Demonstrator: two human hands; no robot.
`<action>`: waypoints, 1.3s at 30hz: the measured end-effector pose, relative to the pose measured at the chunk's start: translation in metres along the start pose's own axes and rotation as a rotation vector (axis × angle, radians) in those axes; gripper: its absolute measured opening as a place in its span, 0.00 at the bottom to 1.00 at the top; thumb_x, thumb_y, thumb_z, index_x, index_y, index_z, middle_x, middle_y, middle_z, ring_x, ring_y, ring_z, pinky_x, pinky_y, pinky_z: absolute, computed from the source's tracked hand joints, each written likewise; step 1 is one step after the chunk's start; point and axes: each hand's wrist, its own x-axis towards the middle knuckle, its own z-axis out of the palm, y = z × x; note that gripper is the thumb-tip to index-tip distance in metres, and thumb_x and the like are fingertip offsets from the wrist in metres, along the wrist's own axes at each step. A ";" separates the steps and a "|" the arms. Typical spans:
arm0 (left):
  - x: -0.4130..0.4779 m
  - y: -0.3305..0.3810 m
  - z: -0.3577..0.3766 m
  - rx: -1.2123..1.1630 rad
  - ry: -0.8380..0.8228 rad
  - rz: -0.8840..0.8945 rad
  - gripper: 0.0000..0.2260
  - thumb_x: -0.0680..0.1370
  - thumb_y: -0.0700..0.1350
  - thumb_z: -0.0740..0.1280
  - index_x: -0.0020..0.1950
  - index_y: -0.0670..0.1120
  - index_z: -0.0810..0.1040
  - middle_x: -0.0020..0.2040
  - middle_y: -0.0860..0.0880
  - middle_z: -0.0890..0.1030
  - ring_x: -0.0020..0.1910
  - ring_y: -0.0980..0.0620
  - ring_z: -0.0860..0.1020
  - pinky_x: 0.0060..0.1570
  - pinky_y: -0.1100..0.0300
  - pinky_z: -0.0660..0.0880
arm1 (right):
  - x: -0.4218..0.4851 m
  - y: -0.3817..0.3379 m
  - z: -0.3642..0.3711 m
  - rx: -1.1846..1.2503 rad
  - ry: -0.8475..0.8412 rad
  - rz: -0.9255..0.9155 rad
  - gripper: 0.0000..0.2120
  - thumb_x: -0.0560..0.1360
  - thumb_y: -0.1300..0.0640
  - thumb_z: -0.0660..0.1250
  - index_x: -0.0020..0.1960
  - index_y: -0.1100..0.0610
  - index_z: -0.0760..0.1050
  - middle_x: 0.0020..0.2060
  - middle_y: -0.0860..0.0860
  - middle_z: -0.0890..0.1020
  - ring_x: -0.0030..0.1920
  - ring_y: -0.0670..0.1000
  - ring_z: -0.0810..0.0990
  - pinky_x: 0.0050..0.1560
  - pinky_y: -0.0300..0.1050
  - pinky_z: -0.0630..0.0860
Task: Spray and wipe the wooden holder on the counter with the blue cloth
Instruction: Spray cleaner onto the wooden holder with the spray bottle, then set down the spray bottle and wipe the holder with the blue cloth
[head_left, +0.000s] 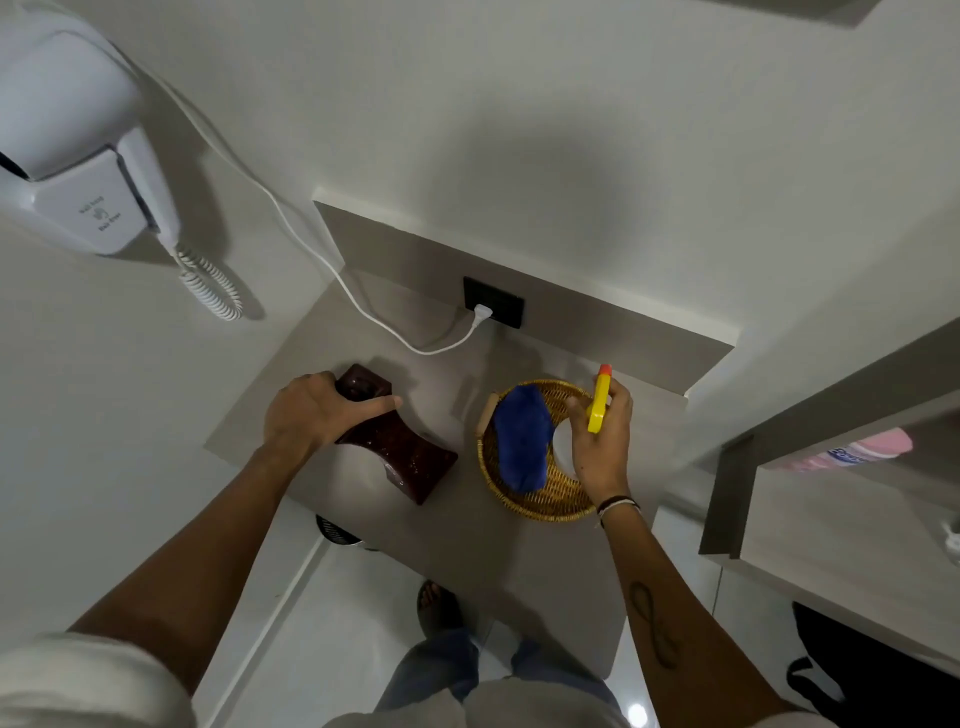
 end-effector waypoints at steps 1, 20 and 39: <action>-0.001 0.001 0.000 -0.003 0.001 0.003 0.43 0.53 0.88 0.62 0.40 0.49 0.78 0.35 0.50 0.82 0.35 0.51 0.80 0.35 0.54 0.77 | -0.003 0.005 0.000 -0.017 -0.011 -0.003 0.27 0.82 0.54 0.68 0.77 0.51 0.62 0.66 0.45 0.70 0.56 0.43 0.77 0.51 0.24 0.74; 0.018 -0.006 0.005 0.021 0.107 -0.062 0.52 0.55 0.89 0.57 0.54 0.46 0.79 0.46 0.45 0.83 0.44 0.43 0.82 0.46 0.46 0.82 | -0.113 0.034 0.043 -0.339 -0.134 -0.211 0.15 0.82 0.50 0.67 0.68 0.47 0.73 0.63 0.47 0.79 0.65 0.49 0.77 0.65 0.59 0.80; 0.021 -0.025 0.022 -0.047 -0.099 0.080 0.47 0.72 0.82 0.45 0.85 0.58 0.47 0.85 0.42 0.53 0.83 0.37 0.54 0.77 0.33 0.55 | -0.020 0.029 0.092 -1.085 -0.531 -0.121 0.34 0.87 0.49 0.51 0.84 0.63 0.39 0.83 0.66 0.42 0.84 0.66 0.41 0.85 0.60 0.47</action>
